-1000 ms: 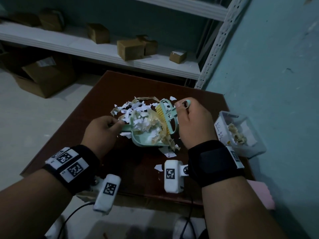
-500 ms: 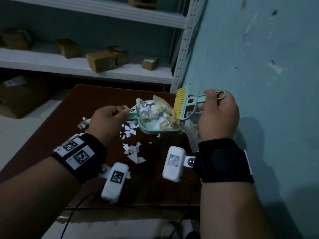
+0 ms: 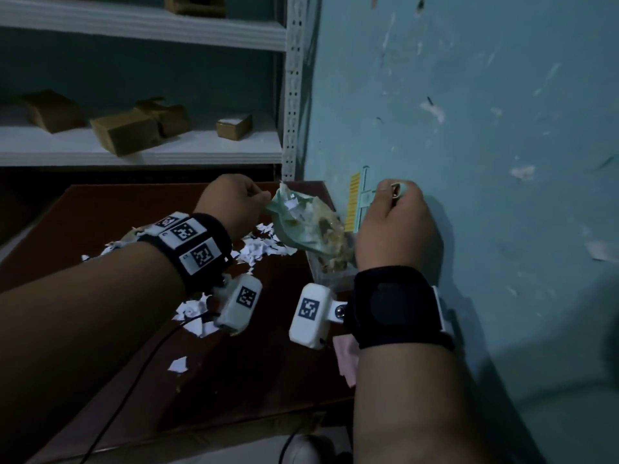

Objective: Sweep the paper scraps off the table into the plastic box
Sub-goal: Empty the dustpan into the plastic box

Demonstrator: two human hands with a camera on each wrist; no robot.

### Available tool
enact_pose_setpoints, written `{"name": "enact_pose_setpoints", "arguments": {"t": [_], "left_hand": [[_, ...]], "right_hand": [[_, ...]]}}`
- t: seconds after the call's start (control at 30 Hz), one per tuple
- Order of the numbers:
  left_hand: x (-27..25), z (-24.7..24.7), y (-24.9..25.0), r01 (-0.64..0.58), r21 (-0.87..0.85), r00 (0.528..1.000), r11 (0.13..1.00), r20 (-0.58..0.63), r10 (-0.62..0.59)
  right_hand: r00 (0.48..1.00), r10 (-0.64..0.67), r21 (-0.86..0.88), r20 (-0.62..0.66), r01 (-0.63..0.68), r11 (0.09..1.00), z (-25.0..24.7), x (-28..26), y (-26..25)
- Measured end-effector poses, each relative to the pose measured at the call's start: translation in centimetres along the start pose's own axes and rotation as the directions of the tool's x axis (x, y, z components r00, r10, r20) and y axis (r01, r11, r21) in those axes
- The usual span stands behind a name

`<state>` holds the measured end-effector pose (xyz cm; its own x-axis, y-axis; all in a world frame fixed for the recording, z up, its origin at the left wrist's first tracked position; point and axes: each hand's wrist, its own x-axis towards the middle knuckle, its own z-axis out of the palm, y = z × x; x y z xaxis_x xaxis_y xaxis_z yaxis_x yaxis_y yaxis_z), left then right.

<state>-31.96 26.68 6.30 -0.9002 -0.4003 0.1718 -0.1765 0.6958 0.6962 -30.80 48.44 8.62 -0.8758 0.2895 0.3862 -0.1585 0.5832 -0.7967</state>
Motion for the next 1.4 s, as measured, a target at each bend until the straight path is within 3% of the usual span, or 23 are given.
{"name": "enact_pose_setpoints", "arguments": {"t": [0.2, 0.47, 0.67, 0.8, 0.93, 1.1, 1.2, 1.27, 1.4], "left_hand": [[0.8, -0.5, 2.3, -0.172, 0.230, 0.985, 0.958, 0.059, 0.163], [0.7, -1.3, 4.3, -0.269, 0.312, 0.963, 0.911, 0.060, 0.263], [-0.2, -2.5, 4.0, -0.260, 0.301, 0.964, 0.917, 0.026, 0.265], [-0.5, -3.8, 2.9, -0.180, 0.240, 0.977, 0.954, -0.070, 0.202], [-1.0, -4.2, 0.9, -0.063, 0.067, 0.989, 0.996, -0.132, 0.072], [-2.1, -3.9, -1.8, 0.065, -0.084, 0.989, 0.994, -0.124, -0.075], [-2.8, -3.9, -3.6, 0.127, -0.135, 0.986, 0.983, -0.093, -0.140], [-3.4, -4.0, -4.6, 0.164, -0.182, 0.980, 0.970, -0.078, -0.180], [-4.5, -4.0, -5.8, 0.179, -0.253, 0.975, 0.951, -0.087, -0.206]], "right_hand": [[1.000, 0.003, -0.024, -0.023, -0.003, 1.000, 0.3, -0.2, -0.3], [0.998, 0.055, 0.099, 0.009, -0.055, 0.994, 0.4, -0.4, -0.7], [0.996, 0.085, 0.133, 0.019, -0.087, 0.987, 0.7, -0.5, -0.1], [0.996, 0.082, 0.108, 0.029, -0.085, 0.990, 0.9, -0.6, 0.0], [0.997, 0.059, 0.030, 0.057, -0.061, 0.998, 1.0, -0.7, -0.1], [0.991, 0.065, -0.092, 0.113, -0.055, 0.994, 1.6, -0.4, 0.5], [0.980, 0.080, -0.248, 0.181, -0.033, 0.968, 2.1, -0.5, 1.4], [0.983, 0.082, -0.306, 0.164, -0.028, 0.952, 2.2, -0.6, 2.0], [0.997, 0.067, -0.230, 0.046, -0.054, 0.972, 1.4, -0.5, 1.6]]}}
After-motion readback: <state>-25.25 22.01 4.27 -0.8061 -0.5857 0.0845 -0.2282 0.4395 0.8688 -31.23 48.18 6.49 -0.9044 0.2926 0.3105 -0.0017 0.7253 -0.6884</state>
